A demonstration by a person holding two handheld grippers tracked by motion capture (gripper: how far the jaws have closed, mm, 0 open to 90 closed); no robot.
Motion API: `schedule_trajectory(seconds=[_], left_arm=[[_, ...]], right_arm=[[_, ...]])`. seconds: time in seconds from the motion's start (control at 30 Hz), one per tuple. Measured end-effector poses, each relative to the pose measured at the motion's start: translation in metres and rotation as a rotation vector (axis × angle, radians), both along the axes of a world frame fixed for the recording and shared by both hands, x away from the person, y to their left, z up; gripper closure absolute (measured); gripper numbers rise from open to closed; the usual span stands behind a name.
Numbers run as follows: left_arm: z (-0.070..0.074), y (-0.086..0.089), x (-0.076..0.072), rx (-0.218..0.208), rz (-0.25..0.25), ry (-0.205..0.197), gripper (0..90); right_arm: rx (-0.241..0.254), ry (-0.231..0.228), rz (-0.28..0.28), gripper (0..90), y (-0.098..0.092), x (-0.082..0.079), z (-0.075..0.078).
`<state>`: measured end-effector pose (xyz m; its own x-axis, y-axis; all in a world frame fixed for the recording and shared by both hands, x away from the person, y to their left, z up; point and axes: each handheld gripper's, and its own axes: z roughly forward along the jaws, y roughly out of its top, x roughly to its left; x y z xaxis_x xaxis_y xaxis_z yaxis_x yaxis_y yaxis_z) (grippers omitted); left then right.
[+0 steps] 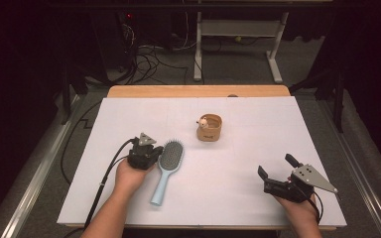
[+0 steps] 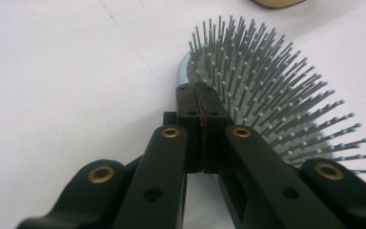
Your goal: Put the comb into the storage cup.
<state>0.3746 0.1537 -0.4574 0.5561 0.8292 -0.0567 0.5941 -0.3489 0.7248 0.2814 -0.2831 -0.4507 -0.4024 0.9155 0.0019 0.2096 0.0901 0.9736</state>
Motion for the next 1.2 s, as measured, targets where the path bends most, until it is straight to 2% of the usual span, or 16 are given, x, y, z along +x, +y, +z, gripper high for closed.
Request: schedule_trajectory(seconds=[0.27, 0.43, 0.5, 0.57, 0.6, 0.63, 0.67, 0.77, 0.9, 1.03, 1.1, 1.2], left_arm=[[0.002, -0.005, -0.001, -0.017, 0.003, -0.012, 89.8], [0.008, 0.0, -0.011, -0.024, -0.008, -0.036, 89.8], [0.013, 0.002, -0.018, -0.024, -0.014, -0.059, 89.9], [0.02, 0.005, -0.029, -0.059, -0.028, -0.079, 89.9], [0.022, 0.006, -0.033, -0.06, -0.035, -0.087, 89.9], [0.024, 0.005, -0.045, -0.061, -0.059, -0.097, 89.9], [0.024, 0.005, -0.045, -0.061, -0.059, -0.097, 89.8], [0.022, 0.002, -0.064, -0.055, -0.105, -0.092, 89.9], [0.012, -0.007, -0.092, -0.021, -0.171, -0.071, 89.8], [0.003, -0.019, -0.114, 0.029, -0.221, -0.051, 89.9], [0.0, -0.023, -0.12, 0.07, -0.235, -0.054, 89.9], [-0.006, -0.028, -0.127, 0.124, -0.255, -0.037, 89.9]], right_arm=[[-0.002, 0.001, 0.0, 0.3, 0.0, 0.0, 0.0], [0.0, -0.002, -0.001, 0.3, -0.001, -0.001, 0.0], [0.001, -0.001, -0.003, 0.3, -0.001, -0.001, 0.0], [0.002, -0.003, -0.003, 0.3, -0.001, -0.001, 0.001], [0.001, -0.004, -0.004, 0.3, -0.001, -0.001, 0.001], [0.002, -0.006, -0.005, 0.3, -0.001, -0.002, 0.001], [0.002, -0.006, -0.005, 0.3, -0.001, -0.002, 0.001], [0.002, -0.006, -0.007, 0.3, -0.001, -0.002, 0.001], [0.002, -0.005, -0.008, 0.3, 0.0, -0.002, 0.001], [0.003, -0.005, -0.007, 0.3, 0.0, -0.002, 0.001], [0.002, -0.005, -0.007, 0.3, 0.0, -0.002, 0.002], [0.006, -0.006, -0.007, 0.3, 0.0, -0.003, 0.002]])
